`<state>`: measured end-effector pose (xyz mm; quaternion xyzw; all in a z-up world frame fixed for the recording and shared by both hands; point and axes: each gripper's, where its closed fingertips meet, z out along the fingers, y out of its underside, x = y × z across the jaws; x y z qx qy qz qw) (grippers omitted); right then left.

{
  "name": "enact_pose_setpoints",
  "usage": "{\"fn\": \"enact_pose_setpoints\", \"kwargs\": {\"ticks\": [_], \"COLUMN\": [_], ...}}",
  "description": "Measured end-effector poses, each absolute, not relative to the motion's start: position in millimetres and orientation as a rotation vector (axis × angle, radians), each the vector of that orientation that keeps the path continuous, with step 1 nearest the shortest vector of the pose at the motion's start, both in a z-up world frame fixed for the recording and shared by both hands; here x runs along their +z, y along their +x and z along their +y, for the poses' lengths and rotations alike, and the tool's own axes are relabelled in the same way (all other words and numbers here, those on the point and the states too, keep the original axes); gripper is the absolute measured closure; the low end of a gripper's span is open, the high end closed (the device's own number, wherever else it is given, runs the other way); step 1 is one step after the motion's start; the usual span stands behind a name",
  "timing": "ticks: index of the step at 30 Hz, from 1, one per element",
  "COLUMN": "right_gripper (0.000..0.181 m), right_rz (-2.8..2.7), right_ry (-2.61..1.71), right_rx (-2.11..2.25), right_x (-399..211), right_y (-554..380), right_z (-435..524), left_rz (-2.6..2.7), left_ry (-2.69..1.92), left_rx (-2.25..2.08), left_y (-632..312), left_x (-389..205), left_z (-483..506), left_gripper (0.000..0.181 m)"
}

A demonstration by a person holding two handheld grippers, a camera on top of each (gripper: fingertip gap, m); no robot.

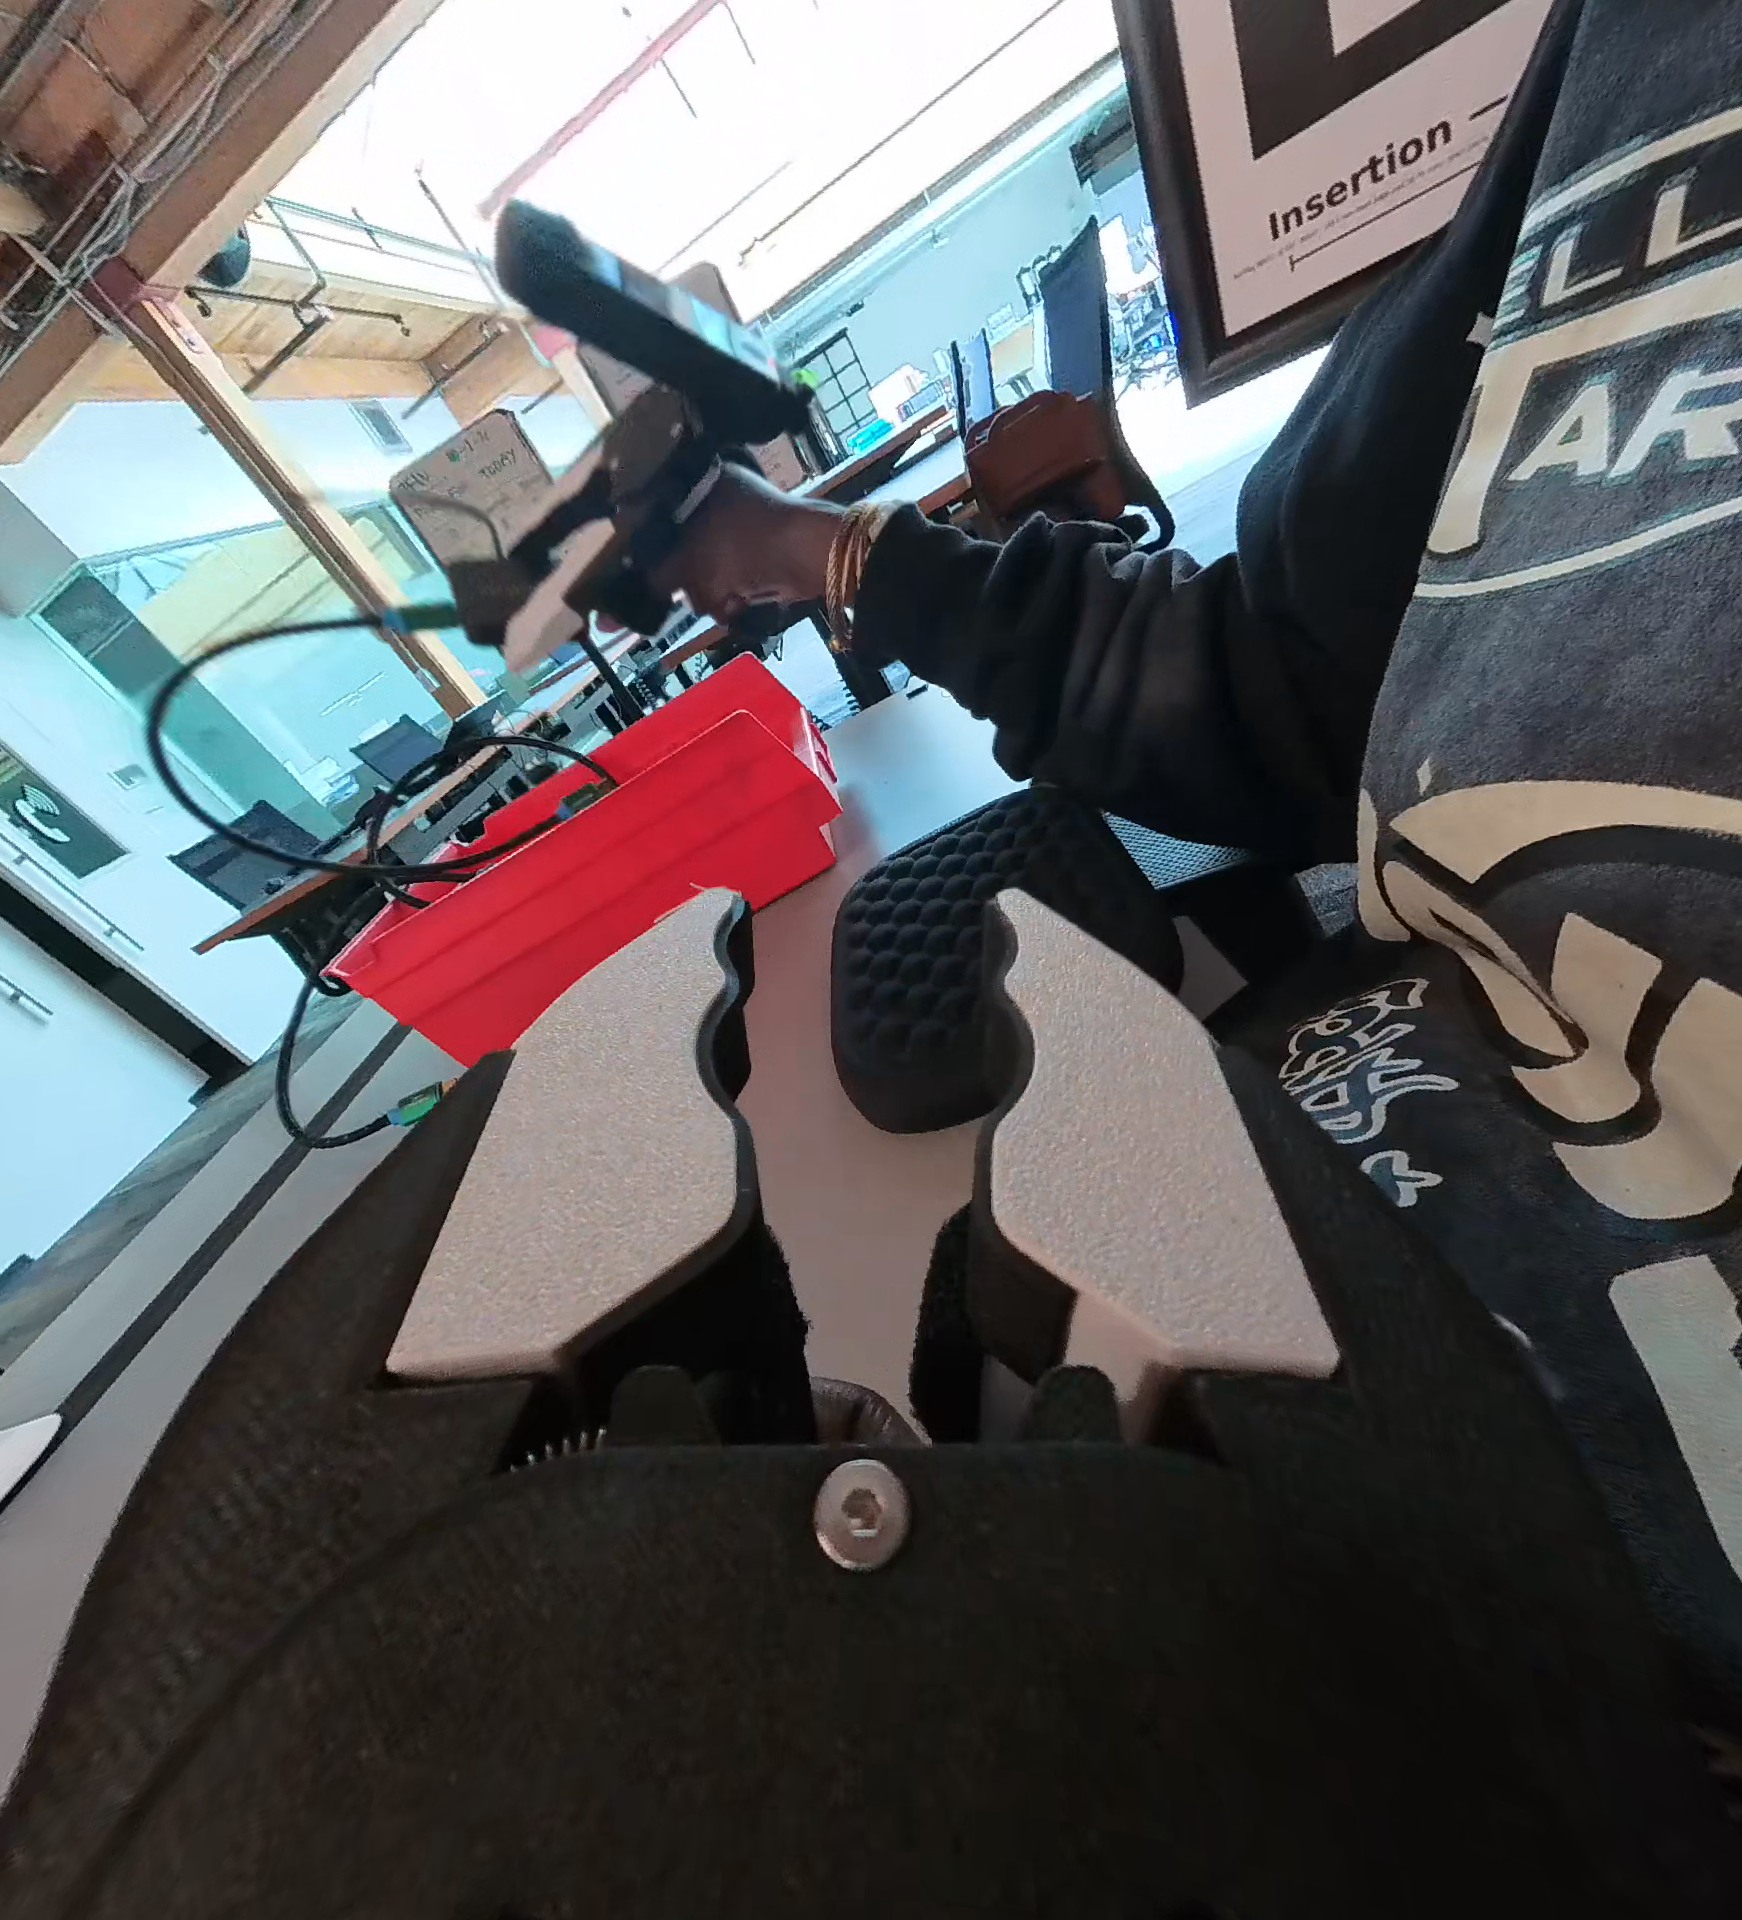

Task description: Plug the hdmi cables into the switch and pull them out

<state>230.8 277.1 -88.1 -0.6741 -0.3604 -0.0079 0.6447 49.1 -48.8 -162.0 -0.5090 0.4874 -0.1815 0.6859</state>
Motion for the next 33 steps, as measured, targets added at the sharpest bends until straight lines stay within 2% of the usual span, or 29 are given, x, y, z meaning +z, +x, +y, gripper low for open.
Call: {"fn": "enact_pose_setpoints", "kwargs": {"ticks": [7, 9, 10, 12, 15, 20, 24, 27, 30, 33], "right_gripper": [0.106, 0.111, 0.097, 0.084, 0.081, 0.107, 0.117, 0.127, 0.156, 0.174], "right_rz": [-0.981, -1.055, -1.082, -1.051, -0.963, -0.579, -0.304, -0.254, -0.328, -0.484], "right_ry": [-2.107, -2.210, -2.238, -2.245, -2.136, -1.986, -2.016, -2.035, -2.067, -2.057], "right_rx": [0.030, 0.157, 0.253, 0.338, 0.441, 0.378, 0.251, 0.369, 0.447, 0.350], "right_x": [-191.0, -212.2, -217.7, -215.4, -187.7, -146.5, -169.0, -193.5, -211.3, -211.1], "right_y": [249.5, 245.2, 240.6, 244.0, 256.5, 324.5, 389.8, 393.8, 377.7, 369.0], "right_z": [279.6, 267.7, 260.3, 256.7, 253.6, 272.7, 299.5, 312.2, 316.7, 309.8], "left_rz": [1.101, 1.100, 1.100, 1.100, 1.098, 1.100, 1.100, 1.099, 1.098, 1.098], "left_ry": [-1.144, -1.142, -1.142, -1.142, -1.141, -1.143, -1.143, -1.145, -1.148, -1.150], "left_rx": [-0.405, -0.407, -0.406, -0.406, -0.407, -0.402, -0.400, -0.399, -0.397, -0.396], "left_y": [49.9, 49.6, 49.5, 49.5, 49.1, 49.3, 49.3, 49.2, 49.0, 49.0], "left_x": [-163.7, -163.5, -163.4, -163.5, -163.1, -163.9, -163.9, -164.0, -164.2, -164.3], "left_z": [-49.2, -49.5, -49.5, -49.6, -49.7, -49.4, -49.2, -48.8, -48.2, -47.7], "left_gripper": [0.140, 0.140, 0.140, 0.140, 0.140, 0.140, 0.140, 0.140, 0.140, 0.140]}}
